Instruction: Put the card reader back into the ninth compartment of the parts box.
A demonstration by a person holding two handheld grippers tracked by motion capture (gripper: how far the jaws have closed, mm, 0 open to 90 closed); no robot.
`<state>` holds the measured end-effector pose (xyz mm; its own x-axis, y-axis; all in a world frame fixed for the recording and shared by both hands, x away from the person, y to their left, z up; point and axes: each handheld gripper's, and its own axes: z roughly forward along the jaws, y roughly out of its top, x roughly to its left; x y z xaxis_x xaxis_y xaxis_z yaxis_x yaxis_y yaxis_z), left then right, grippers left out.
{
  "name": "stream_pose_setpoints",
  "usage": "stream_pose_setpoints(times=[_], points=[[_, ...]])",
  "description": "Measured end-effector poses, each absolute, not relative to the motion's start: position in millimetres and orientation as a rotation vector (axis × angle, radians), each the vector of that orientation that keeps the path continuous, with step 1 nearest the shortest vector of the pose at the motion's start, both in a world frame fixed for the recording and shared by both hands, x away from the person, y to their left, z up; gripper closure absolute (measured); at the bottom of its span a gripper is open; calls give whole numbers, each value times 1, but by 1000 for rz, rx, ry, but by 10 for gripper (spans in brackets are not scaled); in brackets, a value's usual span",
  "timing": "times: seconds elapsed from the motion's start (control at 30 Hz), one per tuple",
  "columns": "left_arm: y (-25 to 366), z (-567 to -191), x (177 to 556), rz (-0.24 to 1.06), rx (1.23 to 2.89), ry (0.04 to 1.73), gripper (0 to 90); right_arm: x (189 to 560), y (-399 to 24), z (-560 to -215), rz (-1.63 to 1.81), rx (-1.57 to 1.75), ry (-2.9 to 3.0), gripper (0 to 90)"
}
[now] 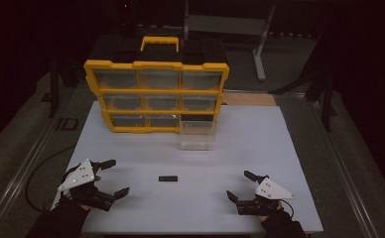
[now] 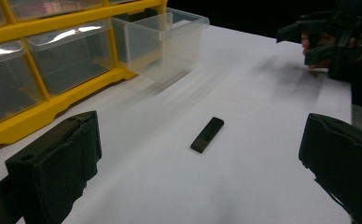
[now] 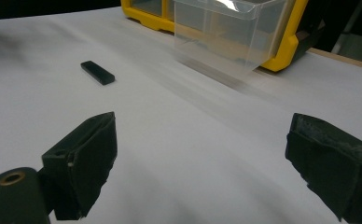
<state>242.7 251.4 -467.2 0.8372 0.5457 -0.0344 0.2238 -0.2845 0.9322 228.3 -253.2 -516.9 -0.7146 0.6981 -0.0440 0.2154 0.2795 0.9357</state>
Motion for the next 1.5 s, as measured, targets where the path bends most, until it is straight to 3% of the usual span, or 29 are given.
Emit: stream_pose_setpoints(times=[1.5], points=[[189,-420,269,266,2156,334,4,229,-254,-517,1459,826,2119,91]])
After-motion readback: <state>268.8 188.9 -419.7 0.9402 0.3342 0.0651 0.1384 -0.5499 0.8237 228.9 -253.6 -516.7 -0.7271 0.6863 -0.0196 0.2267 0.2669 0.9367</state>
